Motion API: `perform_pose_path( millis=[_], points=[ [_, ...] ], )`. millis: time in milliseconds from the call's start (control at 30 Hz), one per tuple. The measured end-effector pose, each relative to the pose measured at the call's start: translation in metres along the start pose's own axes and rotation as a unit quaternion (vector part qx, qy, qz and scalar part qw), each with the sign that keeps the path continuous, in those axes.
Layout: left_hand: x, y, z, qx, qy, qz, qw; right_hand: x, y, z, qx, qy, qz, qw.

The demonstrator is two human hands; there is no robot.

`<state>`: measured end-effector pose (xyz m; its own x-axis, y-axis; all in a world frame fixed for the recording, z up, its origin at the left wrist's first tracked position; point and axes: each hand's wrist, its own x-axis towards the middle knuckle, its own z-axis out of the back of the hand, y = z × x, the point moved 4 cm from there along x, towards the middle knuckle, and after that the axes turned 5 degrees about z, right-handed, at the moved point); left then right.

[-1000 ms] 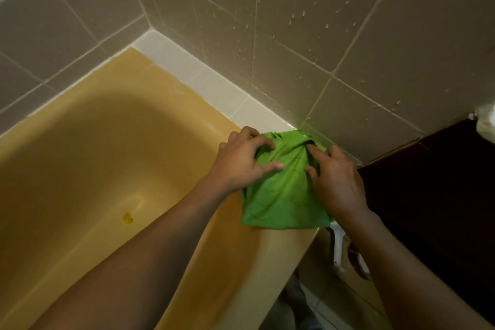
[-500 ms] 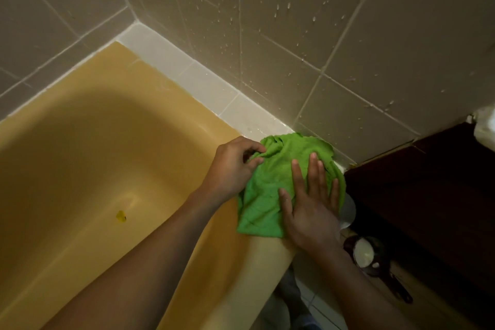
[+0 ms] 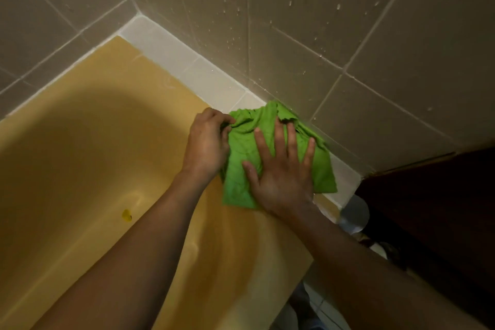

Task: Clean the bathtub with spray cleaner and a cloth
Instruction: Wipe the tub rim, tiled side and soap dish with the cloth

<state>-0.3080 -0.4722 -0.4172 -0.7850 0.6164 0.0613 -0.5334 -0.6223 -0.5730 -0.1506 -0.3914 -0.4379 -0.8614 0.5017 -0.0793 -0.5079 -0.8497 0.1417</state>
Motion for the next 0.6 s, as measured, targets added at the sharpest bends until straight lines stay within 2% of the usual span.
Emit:
perform_pose_path(
  millis=[200,400,500,600],
  points=[
    [0.025,0.020,0.017,0.023,-0.001,0.017,1.000,0.029,0.017,-0.003,-0.011,-0.009,0.034,0.999],
    [0.023,0.014,0.021,-0.050,0.019,0.068,0.996,0.022,0.013,0.001,0.009,0.006,0.038,0.999],
    [0.010,0.003,0.021,-0.101,0.053,0.054,0.992,0.000,0.006,0.007,0.018,0.024,0.001,1.000],
    [-0.007,-0.013,0.015,-0.108,0.107,0.008,0.988,-0.022,-0.003,0.023,0.014,-0.035,-0.049,0.998]
  ],
)
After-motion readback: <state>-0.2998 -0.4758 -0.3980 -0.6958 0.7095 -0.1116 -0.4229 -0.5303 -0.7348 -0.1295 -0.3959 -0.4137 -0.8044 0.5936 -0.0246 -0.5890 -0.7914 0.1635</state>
